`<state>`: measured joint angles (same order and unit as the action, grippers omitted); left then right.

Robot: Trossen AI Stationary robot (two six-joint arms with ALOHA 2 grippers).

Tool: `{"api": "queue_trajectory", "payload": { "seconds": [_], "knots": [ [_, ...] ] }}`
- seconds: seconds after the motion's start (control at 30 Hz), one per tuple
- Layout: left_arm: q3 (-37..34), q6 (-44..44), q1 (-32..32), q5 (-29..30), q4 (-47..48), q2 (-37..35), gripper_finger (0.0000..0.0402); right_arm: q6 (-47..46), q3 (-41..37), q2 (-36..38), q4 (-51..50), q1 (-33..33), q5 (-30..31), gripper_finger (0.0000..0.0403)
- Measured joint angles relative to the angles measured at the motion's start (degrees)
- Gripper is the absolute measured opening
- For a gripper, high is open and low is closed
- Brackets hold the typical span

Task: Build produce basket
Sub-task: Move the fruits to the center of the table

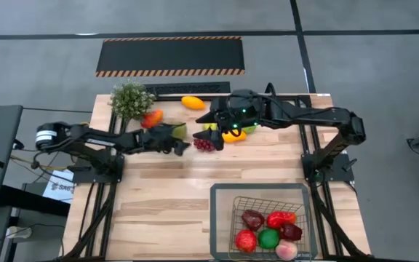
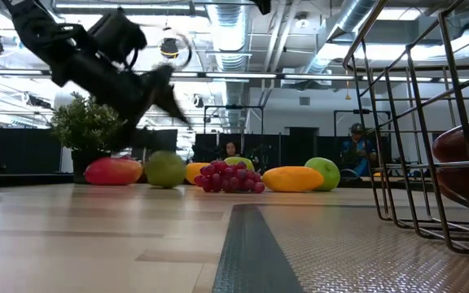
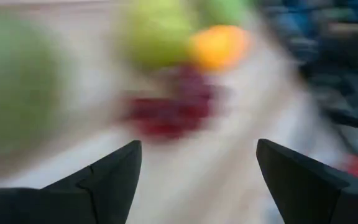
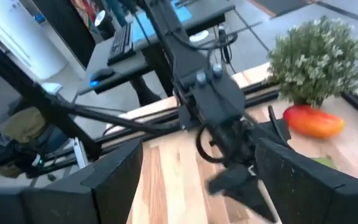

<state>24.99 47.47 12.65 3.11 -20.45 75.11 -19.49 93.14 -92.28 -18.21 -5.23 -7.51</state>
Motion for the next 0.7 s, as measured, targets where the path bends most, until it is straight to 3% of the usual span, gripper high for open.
{"api": "queue_trajectory", "payload": {
  "seconds": [0.07, 0.17, 0.23, 0.33, 0.43, 0.7],
  "knots": [
    [1.4, 0.0, -0.4, -4.2, -2.2, 0.1, 0.0302, 0.2, 0.0, 0.2, 0.3, 0.0, -0.1, 0.0329],
    [5.7, -4.4, -1.0, -5.1, 3.9, -0.5, 0.0293, 0.4, 0.0, 1.6, -0.6, 0.0, -0.1, 0.0328],
    [10.7, -9.6, -1.7, -0.6, 13.0, -0.5, 0.0283, 0.5, 0.1, 2.4, 0.1, -0.1, -0.1, 0.0328],
    [18.7, -16.2, -2.6, 13.7, 31.4, 0.6, 0.0265, 0.5, 0.0, 3.2, -0.9, 0.0, -0.1, 0.0328],
    [24.5, -24.0, -1.9, 25.9, 43.5, 3.3, 0.0253, 0.5, 0.0, 4.0, -2.0, 0.2, -0.2, 0.0328],
    [32.2, -39.8, 4.8, 28.3, 55.8, 14.3, 0.0285, 0.5, 0.0, 4.0, -2.5, 2.2, -0.2, 0.0328]
  ]
}}
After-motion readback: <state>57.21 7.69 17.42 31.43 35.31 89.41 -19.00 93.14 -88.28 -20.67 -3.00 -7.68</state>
